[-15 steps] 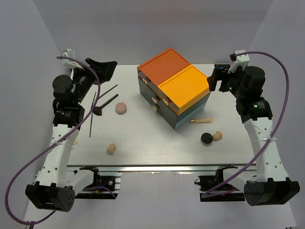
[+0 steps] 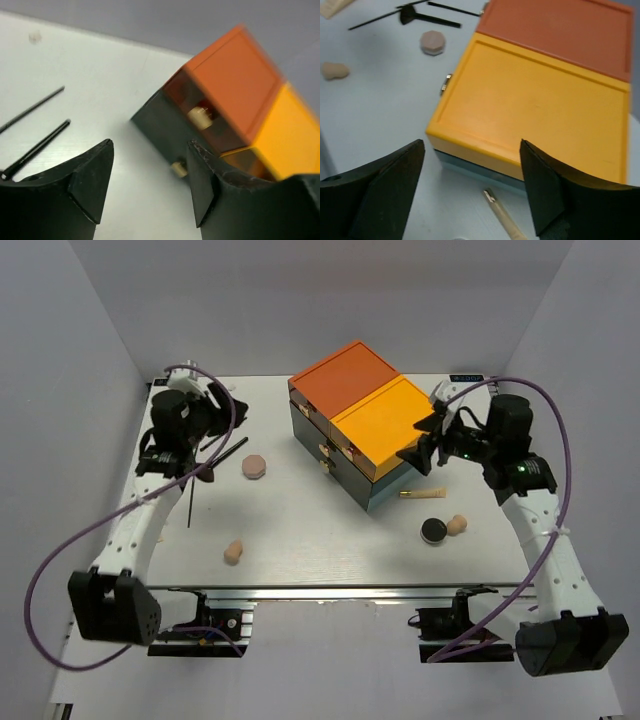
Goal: Organize the makeup
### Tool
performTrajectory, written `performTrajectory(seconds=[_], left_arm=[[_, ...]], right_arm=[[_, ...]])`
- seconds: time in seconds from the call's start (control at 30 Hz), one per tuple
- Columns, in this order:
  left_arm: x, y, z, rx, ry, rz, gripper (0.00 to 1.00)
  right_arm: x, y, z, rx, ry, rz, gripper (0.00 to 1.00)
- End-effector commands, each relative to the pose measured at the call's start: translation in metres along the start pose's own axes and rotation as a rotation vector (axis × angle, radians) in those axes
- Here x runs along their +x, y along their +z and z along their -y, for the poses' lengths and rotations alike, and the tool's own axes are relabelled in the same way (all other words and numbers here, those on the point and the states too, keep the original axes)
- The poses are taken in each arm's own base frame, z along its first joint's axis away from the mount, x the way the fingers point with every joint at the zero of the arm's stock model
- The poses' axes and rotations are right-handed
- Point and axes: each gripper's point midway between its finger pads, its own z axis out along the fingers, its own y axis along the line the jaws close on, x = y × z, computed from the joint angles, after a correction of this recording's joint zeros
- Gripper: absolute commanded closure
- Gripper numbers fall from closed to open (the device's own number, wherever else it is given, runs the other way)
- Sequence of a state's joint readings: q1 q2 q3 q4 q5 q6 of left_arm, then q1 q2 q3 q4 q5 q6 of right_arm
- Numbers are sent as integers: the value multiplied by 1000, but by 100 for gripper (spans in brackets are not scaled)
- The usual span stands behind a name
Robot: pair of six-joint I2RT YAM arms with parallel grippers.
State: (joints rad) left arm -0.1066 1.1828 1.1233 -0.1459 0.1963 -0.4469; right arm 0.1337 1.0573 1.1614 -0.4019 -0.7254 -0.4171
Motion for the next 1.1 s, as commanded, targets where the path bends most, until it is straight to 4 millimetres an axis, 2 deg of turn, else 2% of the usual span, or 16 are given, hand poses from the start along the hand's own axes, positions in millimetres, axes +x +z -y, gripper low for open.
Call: performTrajectory(seconds=[0.0,0.03,0.07,0.1,0.13,0.17,0.23,0.27,0.3,0.37,0.43,0.5,0.53,0.67,0.83,1.07], left_arm=[[75,29,-27,-12,-55,-211,28],[79,39,-24,12,-109,-219,28],[101,53,-29,18,-176,-262,27],[94,63,-14,85,-296,-235,26],[100,71,-9,103,-364,-244,26],[116,82,-12,93,-424,-277,26],[120,95,2,109,-538,-276,26],[123,100,6,114,-573,-279,27],[133,107,11,115,-642,-299,27],[136,114,33,171,-678,-302,27],[136,120,47,201,-720,-287,27],[136,120,51,207,-776,-277,27],[128,121,57,244,-788,-244,27],[117,123,61,274,-830,-198,28],[109,124,66,302,-848,-172,30],[132,141,73,304,-841,-248,38]], right_arm=[[6,23,-28,-186,59,-4,21],[7,26,-25,-185,91,-12,31],[2,29,-25,-184,157,-11,65],[6,36,-20,-173,227,-30,86],[2,40,-14,-151,271,-19,95],[1,43,-14,-160,316,-16,85],[-6,47,-14,-162,394,7,60],[-7,46,-15,-162,422,16,51],[-7,44,-17,-161,439,19,49],[-9,43,-19,-167,433,27,44],[-10,41,-19,-174,405,29,41],[-10,39,-21,-181,402,31,38],[-8,38,-22,-188,406,30,37],[-2,36,-31,-233,383,33,35],[1,35,-31,-234,382,30,34],[0,36,-27,-221,378,27,34]])
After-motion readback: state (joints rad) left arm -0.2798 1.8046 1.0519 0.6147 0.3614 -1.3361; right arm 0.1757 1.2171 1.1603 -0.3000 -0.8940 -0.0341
